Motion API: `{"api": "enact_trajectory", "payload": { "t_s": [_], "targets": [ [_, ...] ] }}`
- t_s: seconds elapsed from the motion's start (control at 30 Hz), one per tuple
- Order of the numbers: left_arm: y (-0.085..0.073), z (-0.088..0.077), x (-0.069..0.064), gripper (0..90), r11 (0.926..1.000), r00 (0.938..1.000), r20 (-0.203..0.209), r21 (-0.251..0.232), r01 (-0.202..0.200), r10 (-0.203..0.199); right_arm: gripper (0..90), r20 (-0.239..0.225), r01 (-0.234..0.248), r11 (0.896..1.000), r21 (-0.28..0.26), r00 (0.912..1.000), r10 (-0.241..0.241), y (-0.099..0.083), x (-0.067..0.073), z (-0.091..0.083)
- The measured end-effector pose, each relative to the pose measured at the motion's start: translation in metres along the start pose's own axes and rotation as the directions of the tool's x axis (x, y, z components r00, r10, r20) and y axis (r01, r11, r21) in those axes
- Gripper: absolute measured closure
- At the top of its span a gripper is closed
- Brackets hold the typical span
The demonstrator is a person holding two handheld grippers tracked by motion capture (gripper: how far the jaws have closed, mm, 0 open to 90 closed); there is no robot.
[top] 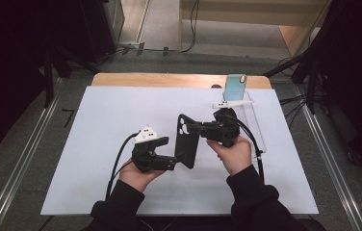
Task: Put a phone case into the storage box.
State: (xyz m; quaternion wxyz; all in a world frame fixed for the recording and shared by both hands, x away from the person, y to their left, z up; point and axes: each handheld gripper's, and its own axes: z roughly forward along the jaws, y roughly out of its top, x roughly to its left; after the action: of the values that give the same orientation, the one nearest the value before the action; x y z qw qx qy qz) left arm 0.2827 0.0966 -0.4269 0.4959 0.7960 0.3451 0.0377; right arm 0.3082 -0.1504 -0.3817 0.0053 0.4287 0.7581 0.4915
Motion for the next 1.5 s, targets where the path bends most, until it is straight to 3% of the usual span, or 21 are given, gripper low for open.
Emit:
{"api": "enact_trajectory", "payload": {
  "t_s": [0.2,0.33,0.47,0.7,0.77,0.83,1.03,1.3,1.5],
  "targets": [
    [0.005,-0.004,0.005,14.3,0.998,1.0,-0.009,0.064,0.001,0.0,77.2,-0.009,0.079,0.997,0.006,0.9969,-0.079,-0.003,0.002,-0.002],
    [0.007,-0.007,0.007,15.4,0.9967,0.9999,-0.012,0.081,-0.011,0.012,77.1,-0.047,0.088,0.996,0.011,0.9951,-0.087,-0.004,0.0,-0.003],
    [0.01,-0.01,0.007,19.2,0.9952,0.9996,0.007,0.094,-0.027,0.027,77.1,-0.056,0.094,0.995,0.013,0.9941,-0.093,-0.006,-0.003,-0.005],
    [0.015,-0.013,0.005,20.4,0.9842,0.997,0.009,0.159,-0.078,0.077,77.1,-0.074,0.145,0.989,0.039,0.9871,-0.142,-0.008,-0.005,-0.007],
    [0.017,-0.014,0.007,20.5,0.9804,0.9971,0.028,0.182,-0.075,0.071,77.1,-0.083,0.165,0.986,0.04,0.9835,-0.161,-0.008,-0.005,-0.008],
    [0.018,-0.015,0.009,27.6,0.9784,0.997,0.044,0.195,-0.071,0.063,77.1,-0.101,0.178,0.983,0.038,0.9797,-0.174,-0.008,-0.006,-0.01],
    [0.023,-0.02,0.012,28.0,0.978,0.9937,0.07,0.184,-0.099,0.088,77.1,-0.162,0.237,0.97,0.047,0.9604,-0.227,-0.009,-0.008,-0.012],
    [0.031,-0.029,0.012,29.7,0.9756,0.9774,0.163,0.151,-0.16,0.135,77.1,-0.257,0.3,0.952,0.055,0.9258,-0.277,-0.009,-0.009,-0.013],
    [0.035,-0.031,0.012,29.8,0.9713,0.9677,0.197,0.146,-0.188,0.157,77.1,-0.31,0.336,0.94,0.062,0.9017,-0.301,-0.01,-0.003,-0.01]
  ]
}}
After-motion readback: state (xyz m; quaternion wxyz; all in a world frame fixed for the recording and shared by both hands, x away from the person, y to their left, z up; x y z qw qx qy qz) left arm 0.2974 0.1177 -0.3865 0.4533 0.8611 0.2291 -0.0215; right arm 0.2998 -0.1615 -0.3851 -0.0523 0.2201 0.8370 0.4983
